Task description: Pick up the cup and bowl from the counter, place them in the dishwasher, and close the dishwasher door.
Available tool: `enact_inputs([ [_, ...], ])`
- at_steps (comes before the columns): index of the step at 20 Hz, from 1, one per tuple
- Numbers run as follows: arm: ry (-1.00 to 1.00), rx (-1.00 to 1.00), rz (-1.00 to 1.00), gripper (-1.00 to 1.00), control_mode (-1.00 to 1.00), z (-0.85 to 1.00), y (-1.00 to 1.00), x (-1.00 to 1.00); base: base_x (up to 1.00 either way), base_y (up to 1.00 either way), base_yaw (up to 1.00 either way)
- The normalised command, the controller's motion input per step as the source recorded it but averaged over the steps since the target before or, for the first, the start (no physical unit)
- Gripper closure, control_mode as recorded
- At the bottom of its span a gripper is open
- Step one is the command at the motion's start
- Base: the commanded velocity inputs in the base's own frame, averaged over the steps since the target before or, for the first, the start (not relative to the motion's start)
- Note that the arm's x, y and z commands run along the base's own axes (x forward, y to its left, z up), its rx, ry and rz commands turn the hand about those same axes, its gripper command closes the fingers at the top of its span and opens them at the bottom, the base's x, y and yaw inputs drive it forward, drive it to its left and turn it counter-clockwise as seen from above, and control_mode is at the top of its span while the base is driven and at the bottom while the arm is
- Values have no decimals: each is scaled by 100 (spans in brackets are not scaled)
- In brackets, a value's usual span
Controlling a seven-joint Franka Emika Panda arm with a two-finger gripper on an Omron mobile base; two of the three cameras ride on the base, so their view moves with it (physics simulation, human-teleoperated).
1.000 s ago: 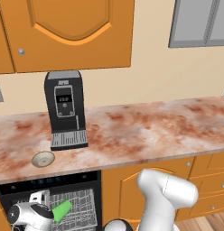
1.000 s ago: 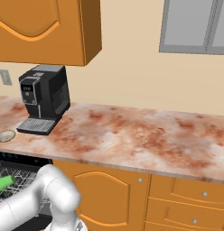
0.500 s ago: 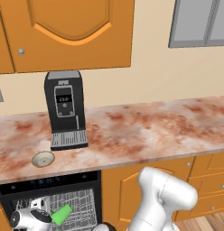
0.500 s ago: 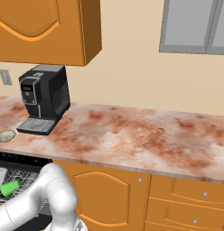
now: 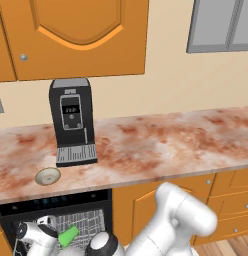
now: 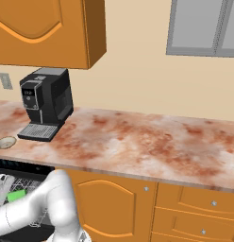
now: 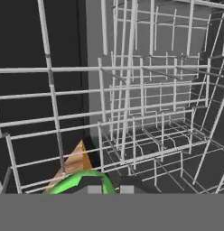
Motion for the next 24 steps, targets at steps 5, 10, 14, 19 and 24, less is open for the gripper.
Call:
enact_inputs([
  [5, 4, -5, 0, 100, -100, -74, 27, 21, 0, 0, 0],
  [10, 0, -14, 2, 100, -100, -94, 50, 0, 0, 0, 0],
  [14, 0, -20, 1, -100, -100, -88, 51, 0, 0, 0, 0],
  [19, -1, -22, 1, -100, -100, -76, 44, -12, 0, 0, 0],
  [24, -17, -24, 0, -100, -100, 2, 26, -71, 0, 0, 0],
])
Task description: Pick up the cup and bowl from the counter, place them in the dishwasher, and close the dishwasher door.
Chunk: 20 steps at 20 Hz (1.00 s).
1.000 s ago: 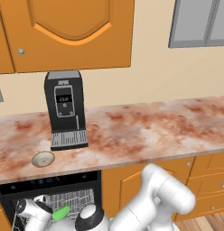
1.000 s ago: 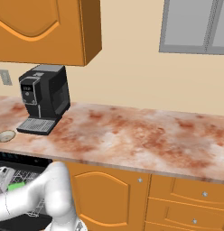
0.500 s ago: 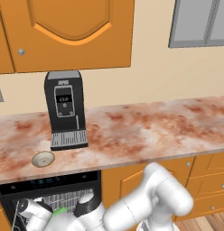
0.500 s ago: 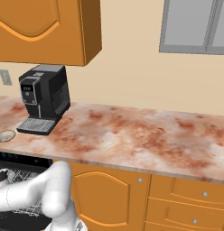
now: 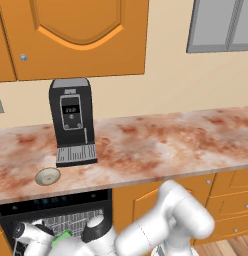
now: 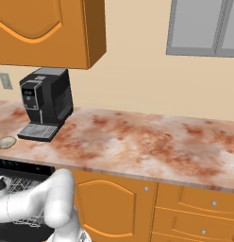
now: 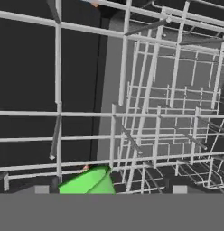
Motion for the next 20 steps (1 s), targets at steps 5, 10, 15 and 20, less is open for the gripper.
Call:
enact_inputs([
  [5, -23, -20, 0, -100, -100, 38, 30, -82, 0, 0, 0],
  [10, -19, -15, 1, -100, -100, 43, 21, -65, 0, 0, 0],
  [15, -15, -7, 0, -100, -100, 45, 9, -51, 0, 0, 0],
  [20, -7, -1, 0, -100, -100, 47, 0, -18, 0, 0, 0],
])
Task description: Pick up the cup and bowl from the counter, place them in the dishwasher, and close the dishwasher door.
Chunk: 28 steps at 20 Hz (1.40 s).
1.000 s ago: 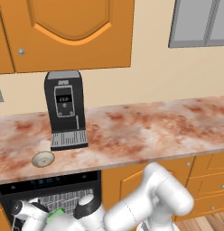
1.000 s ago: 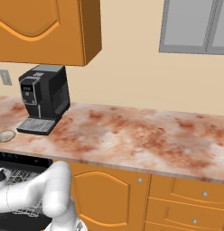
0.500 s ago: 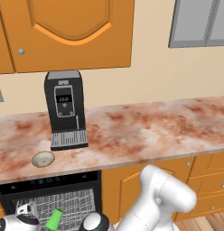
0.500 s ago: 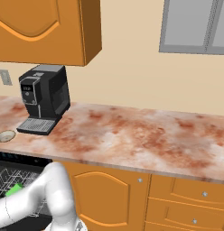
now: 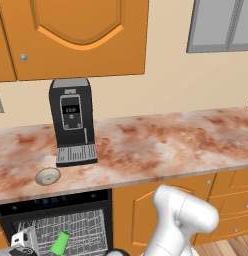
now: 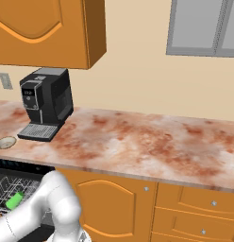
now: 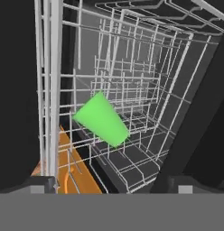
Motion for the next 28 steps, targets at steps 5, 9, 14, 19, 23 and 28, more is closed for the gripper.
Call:
enact_inputs([
  [5, -3, -4, 0, -100, -100, 55, -11, 0, 0, 0, 0],
  [9, 0, 0, 0, -100, -100, 57, -23, 0, 0, 0, 0],
  [14, 0, 0, 0, -100, -100, 56, -18, 0, 0, 0, 0],
  [19, 0, 0, 0, -100, -100, 44, -19, 12, 0, 0, 0],
  [23, 0, 0, 0, -100, -100, 45, -19, 16, 0, 0, 0],
  [28, 0, 0, 0, -100, -100, 48, -9, 2, 0, 0, 0],
])
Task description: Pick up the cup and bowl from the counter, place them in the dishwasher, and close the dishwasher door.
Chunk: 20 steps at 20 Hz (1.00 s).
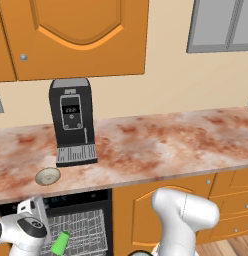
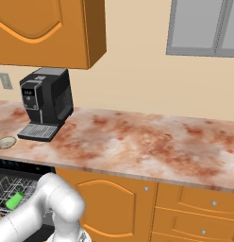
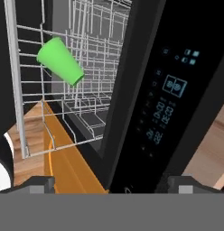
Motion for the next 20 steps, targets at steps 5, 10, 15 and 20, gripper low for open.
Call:
enact_inputs([
  [5, 0, 0, 0, -100, -100, 31, -2, 13, 0, 0, 0],
  [10, 0, 0, 0, -100, -100, 23, -11, 26, 0, 0, 0],
  [15, 0, 0, 0, -100, -100, 22, -3, 26, 0, 0, 0],
  [20, 0, 0, 0, -100, -100, 13, 0, 36, 0, 0, 0],
])
